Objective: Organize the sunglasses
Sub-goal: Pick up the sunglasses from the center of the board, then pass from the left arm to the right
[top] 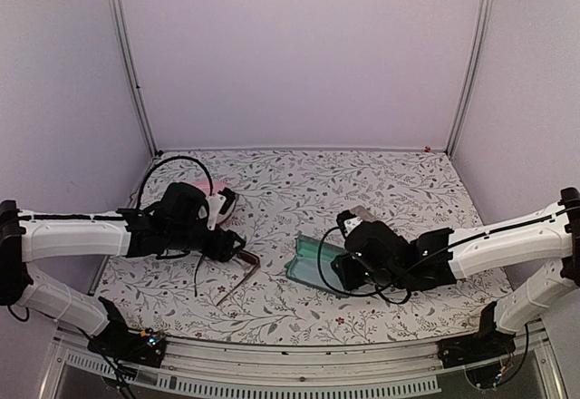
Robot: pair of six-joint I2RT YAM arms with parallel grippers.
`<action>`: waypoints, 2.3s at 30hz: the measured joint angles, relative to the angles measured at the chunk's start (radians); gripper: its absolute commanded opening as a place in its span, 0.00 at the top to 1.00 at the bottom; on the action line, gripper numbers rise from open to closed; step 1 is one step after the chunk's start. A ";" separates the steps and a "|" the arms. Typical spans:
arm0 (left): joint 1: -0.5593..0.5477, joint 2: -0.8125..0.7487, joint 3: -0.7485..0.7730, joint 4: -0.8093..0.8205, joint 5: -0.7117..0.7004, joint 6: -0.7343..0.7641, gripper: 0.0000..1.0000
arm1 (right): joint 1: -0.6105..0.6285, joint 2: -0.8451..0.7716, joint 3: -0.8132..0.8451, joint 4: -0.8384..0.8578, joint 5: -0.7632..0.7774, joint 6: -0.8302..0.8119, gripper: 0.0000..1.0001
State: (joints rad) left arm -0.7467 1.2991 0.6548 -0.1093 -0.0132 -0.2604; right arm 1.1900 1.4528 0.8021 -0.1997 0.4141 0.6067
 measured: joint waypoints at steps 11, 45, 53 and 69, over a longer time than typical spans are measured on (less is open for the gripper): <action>0.194 -0.081 -0.077 -0.051 -0.028 -0.101 0.29 | -0.020 -0.083 -0.004 0.024 -0.012 -0.063 0.50; 0.132 0.077 -0.143 -0.057 -0.050 -0.196 1.00 | -0.022 -0.010 -0.003 0.179 -0.184 -0.183 0.38; 0.080 0.066 -0.103 -0.116 0.089 -0.191 1.00 | 0.025 0.076 0.119 0.138 -0.290 -0.393 0.30; 0.028 0.095 0.026 -0.247 0.319 -0.153 1.00 | 0.224 0.162 0.298 0.029 -0.251 -0.816 0.28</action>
State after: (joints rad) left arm -0.7185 1.3941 0.6807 -0.3565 0.3061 -0.4129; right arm 1.4143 1.6150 1.1000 -0.1707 0.1635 -0.2096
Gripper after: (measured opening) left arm 0.027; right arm 0.717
